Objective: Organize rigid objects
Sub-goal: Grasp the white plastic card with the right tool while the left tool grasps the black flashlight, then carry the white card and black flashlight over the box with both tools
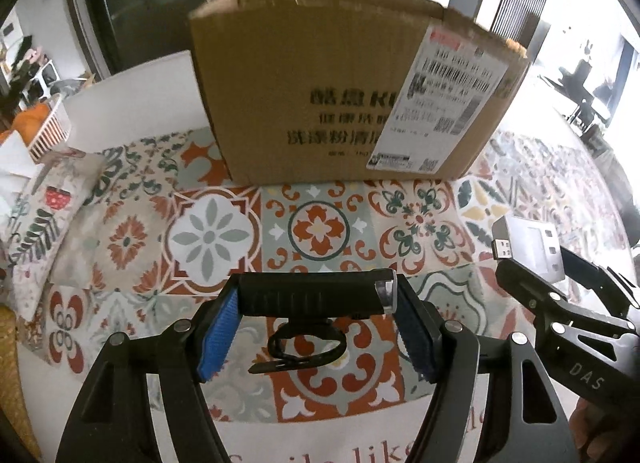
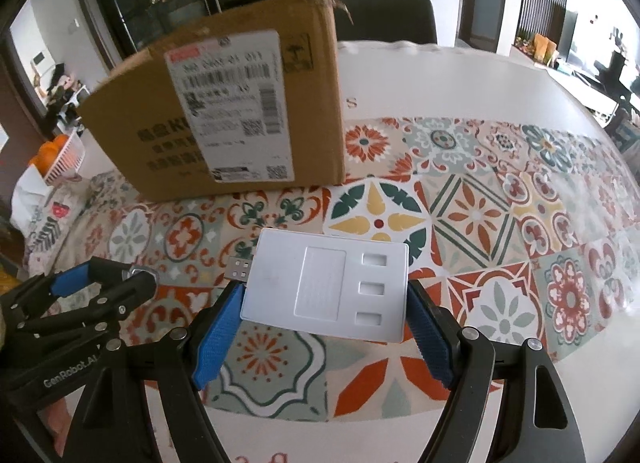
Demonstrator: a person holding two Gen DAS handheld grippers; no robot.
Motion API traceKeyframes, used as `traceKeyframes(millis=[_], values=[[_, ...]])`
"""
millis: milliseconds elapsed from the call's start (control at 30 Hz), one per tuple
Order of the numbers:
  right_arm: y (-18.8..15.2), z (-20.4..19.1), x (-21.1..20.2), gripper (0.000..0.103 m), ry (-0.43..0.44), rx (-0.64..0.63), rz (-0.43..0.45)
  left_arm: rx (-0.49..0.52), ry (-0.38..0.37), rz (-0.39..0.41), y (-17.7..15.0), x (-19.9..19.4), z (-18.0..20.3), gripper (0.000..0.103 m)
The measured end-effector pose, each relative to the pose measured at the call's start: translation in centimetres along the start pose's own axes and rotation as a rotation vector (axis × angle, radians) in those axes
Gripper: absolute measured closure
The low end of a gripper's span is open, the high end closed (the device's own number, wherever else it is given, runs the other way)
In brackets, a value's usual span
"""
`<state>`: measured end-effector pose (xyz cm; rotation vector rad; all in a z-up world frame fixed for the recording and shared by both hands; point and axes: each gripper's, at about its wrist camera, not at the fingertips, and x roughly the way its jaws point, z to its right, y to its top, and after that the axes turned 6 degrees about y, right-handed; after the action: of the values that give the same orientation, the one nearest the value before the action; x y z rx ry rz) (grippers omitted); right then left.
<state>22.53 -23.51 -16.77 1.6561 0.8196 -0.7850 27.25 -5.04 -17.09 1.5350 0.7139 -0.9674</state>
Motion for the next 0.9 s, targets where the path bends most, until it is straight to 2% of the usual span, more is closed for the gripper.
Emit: traceKeyframes(millis=[533,900], values=[[1.2,-3.0,-6.5,0.024,0.009,-0.039,0.111,0.004,0.013,0.138,1.7,-7.2,-1.1,0.032],[2.7,-4.5,-9.9,0.024,0.012,-0.074,0.193,-0.019,0.031,0.173,2.7,-10.8,-1.9,0.032]])
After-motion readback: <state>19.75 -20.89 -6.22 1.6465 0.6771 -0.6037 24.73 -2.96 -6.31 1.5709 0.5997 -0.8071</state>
